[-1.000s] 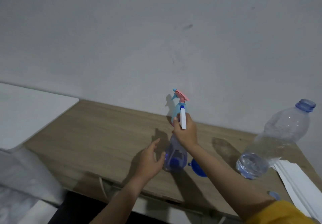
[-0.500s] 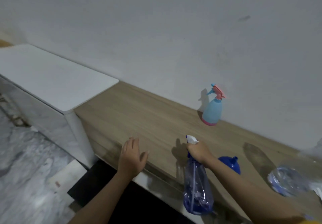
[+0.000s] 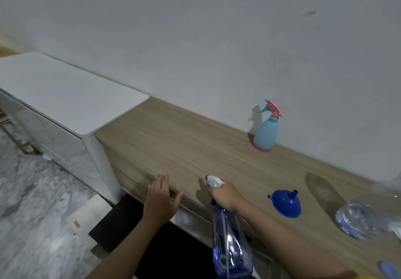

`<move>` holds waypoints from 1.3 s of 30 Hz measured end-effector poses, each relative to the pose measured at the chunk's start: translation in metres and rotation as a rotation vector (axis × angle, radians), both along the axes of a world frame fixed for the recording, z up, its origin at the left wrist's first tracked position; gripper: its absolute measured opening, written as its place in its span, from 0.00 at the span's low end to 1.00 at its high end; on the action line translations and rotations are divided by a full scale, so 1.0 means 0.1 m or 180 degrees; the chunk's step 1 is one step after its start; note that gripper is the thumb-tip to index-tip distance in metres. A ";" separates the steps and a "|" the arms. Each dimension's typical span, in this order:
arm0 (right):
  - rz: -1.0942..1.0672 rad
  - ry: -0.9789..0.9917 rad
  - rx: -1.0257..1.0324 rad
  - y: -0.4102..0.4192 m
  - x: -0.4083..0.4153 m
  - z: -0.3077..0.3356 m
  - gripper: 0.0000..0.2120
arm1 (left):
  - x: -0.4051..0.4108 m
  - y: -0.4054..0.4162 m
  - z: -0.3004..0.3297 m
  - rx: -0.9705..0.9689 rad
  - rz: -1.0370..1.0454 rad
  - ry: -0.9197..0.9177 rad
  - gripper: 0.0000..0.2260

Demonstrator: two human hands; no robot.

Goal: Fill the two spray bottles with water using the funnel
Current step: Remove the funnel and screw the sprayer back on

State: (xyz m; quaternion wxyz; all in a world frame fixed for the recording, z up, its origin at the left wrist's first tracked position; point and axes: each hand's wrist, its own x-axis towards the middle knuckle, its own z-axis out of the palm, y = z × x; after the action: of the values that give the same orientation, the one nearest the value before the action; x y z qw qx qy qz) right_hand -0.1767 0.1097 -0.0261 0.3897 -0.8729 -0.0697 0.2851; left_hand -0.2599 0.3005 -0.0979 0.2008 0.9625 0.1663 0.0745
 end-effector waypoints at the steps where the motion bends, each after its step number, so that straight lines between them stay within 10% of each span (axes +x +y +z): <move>1: -0.0004 -0.0007 -0.0018 -0.04 0.01 -0.01 0.08 | 0.00 0.00 0.00 0.0005 -0.0017 -0.0004 0.33; 11: -0.0341 0.0022 -0.0227 -0.68 0.15 -0.02 0.21 | 0.15 -0.22 -0.03 -0.0373 -0.0244 -0.0150 0.33; 16: -0.0755 -0.0242 0.0079 -0.79 0.19 0.22 0.07 | 0.31 -0.54 0.19 -0.0471 -0.0416 -0.0427 0.38; 21: -0.1501 -0.1109 0.0630 -0.94 0.35 0.60 0.29 | 0.52 -1.02 0.58 -0.1176 -0.0709 -0.0810 0.34; 31: -0.2412 -0.2580 0.2164 -1.18 0.59 1.15 0.12 | 0.90 -1.88 1.14 -0.2558 -0.1841 -0.0266 0.26; 39: -0.2445 -0.3010 0.1857 -1.50 1.09 1.29 0.09 | 1.65 -2.20 1.11 -0.2474 -0.1618 -0.0485 0.29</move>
State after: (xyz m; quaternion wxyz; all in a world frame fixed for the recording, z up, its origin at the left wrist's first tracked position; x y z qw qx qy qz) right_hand -0.0681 -0.0404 0.1026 0.6106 -0.7257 0.0084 -0.3169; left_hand -0.0947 0.0809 0.0136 0.5698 0.8180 -0.0743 0.0256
